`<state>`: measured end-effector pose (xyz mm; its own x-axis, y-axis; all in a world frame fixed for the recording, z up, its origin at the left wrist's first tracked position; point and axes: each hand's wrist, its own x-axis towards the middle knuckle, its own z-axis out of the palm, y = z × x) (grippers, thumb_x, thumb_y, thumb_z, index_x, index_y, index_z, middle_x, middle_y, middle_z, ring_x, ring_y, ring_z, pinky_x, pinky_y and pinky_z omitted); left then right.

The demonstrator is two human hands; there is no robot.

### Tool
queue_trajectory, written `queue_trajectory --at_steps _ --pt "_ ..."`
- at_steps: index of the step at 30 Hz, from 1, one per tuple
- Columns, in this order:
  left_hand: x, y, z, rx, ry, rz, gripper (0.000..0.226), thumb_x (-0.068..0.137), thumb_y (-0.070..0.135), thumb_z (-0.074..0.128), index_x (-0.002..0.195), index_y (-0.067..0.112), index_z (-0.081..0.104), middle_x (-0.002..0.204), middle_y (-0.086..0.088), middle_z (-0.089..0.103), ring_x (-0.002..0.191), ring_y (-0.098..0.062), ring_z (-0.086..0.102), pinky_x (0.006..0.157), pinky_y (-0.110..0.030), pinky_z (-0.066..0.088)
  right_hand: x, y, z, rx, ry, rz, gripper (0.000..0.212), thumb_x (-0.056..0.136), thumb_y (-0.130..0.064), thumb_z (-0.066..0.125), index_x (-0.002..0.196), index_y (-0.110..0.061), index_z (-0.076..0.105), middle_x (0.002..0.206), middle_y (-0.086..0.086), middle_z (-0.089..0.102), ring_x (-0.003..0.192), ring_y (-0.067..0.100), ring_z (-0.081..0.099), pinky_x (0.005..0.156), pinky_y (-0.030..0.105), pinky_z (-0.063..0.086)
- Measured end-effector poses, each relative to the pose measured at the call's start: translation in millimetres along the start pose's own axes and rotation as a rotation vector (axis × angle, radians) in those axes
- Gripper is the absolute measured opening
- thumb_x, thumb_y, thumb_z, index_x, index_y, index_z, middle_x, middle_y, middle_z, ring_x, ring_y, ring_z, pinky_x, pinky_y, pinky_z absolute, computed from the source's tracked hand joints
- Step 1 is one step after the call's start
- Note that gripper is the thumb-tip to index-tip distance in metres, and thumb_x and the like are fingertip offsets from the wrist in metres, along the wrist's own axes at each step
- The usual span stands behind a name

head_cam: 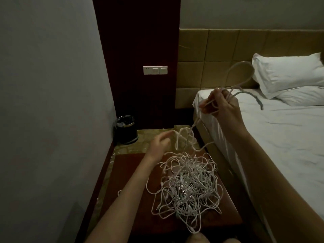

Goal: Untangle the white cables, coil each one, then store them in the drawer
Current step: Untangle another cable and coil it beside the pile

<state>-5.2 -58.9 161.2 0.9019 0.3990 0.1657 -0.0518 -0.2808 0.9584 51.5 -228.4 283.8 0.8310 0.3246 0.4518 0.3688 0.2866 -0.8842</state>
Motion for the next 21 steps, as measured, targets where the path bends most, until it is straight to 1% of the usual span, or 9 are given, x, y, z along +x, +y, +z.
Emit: queue_trajectory --at_steps 2,5,7,10,12,13,15,18,21 --pt "-3 30 6 -0.117 -0.108 0.165 0.029 0.097 0.021 0.051 0.125 0.019 0.058 0.114 0.010 0.063 0.113 -0.010 0.060 0.084 -0.015 0.049 -2 4 4 0.005 -0.013 0.038 0.029 0.105 -0.019 0.032 0.083 -0.013 0.050 0.059 -0.006 0.068 0.058 0.006 0.065 0.061 0.019 0.053" --pt "-1 44 18 0.053 -0.215 0.218 0.030 0.093 0.026 0.061 0.122 0.020 0.063 0.102 0.011 0.064 0.098 -0.004 0.062 0.079 -0.018 0.051 -4 4 8 0.036 -0.006 0.065 0.030 0.105 -0.021 0.032 0.084 -0.015 0.052 0.064 -0.005 0.070 0.064 0.008 0.066 0.064 0.019 0.053" --pt "-1 39 23 0.082 -0.213 0.204 0.033 0.093 0.025 0.062 0.125 0.020 0.062 0.095 0.007 0.063 0.086 -0.007 0.061 0.072 -0.020 0.050 -3 0 6 0.103 0.023 0.059 0.030 0.105 -0.021 0.033 0.084 -0.014 0.053 0.067 -0.001 0.070 0.069 0.012 0.067 0.067 0.021 0.053" --pt "-6 31 21 0.028 -0.106 0.252 0.025 0.096 0.026 0.055 0.120 0.027 0.064 0.077 0.002 0.066 0.067 -0.013 0.058 0.060 -0.026 0.046 -4 -8 0 0.160 0.081 0.053 0.030 0.105 -0.021 0.034 0.083 -0.014 0.053 0.071 -0.001 0.070 0.073 0.014 0.068 0.069 0.024 0.055" --pt "-8 29 19 0.020 -0.037 0.291 0.019 0.096 0.022 0.056 0.111 0.024 0.067 0.060 0.015 0.063 0.052 0.001 0.052 0.054 -0.019 0.040 -5 -13 -3 0.244 0.119 0.061 0.029 0.105 -0.021 0.034 0.083 -0.013 0.052 0.073 0.001 0.070 0.075 0.015 0.068 0.072 0.026 0.057" --pt "-8 27 18 0.047 -0.022 0.286 0.018 0.095 0.020 0.058 0.108 0.018 0.070 0.054 0.021 0.060 0.048 0.005 0.049 0.052 -0.014 0.036 -4 -16 -4 0.297 0.132 0.063 0.029 0.105 -0.020 0.034 0.082 -0.013 0.051 0.074 0.002 0.070 0.076 0.015 0.069 0.074 0.028 0.058" --pt "-11 18 17 0.051 -0.003 0.220 0.019 0.095 0.018 0.058 0.105 0.010 0.073 0.053 0.023 0.059 0.048 0.007 0.048 0.051 -0.009 0.033 -1 -21 -8 0.385 0.149 0.067 0.029 0.105 -0.019 0.034 0.080 -0.013 0.048 0.073 0.002 0.071 0.076 0.017 0.071 0.078 0.031 0.058" --pt "-12 0 10 -0.075 0.082 0.069 0.016 0.096 0.019 0.056 0.096 0.017 0.073 0.055 0.017 0.059 0.052 0.002 0.046 0.051 -0.009 0.034 -1 -21 -14 0.447 0.172 0.078 0.030 0.105 -0.018 0.034 0.079 -0.012 0.047 0.072 0.002 0.072 0.075 0.019 0.072 0.078 0.031 0.059" --pt "-14 -6 4 -0.092 0.041 -0.034 0.020 0.097 0.022 0.055 0.104 0.011 0.070 0.055 0.016 0.052 0.047 0.003 0.043 0.050 -0.008 0.033 -3 -14 -14 0.460 0.140 0.152 0.025 0.104 -0.018 0.037 0.084 -0.010 0.050 0.084 0.009 0.072 0.083 0.024 0.072 0.073 0.029 0.059"
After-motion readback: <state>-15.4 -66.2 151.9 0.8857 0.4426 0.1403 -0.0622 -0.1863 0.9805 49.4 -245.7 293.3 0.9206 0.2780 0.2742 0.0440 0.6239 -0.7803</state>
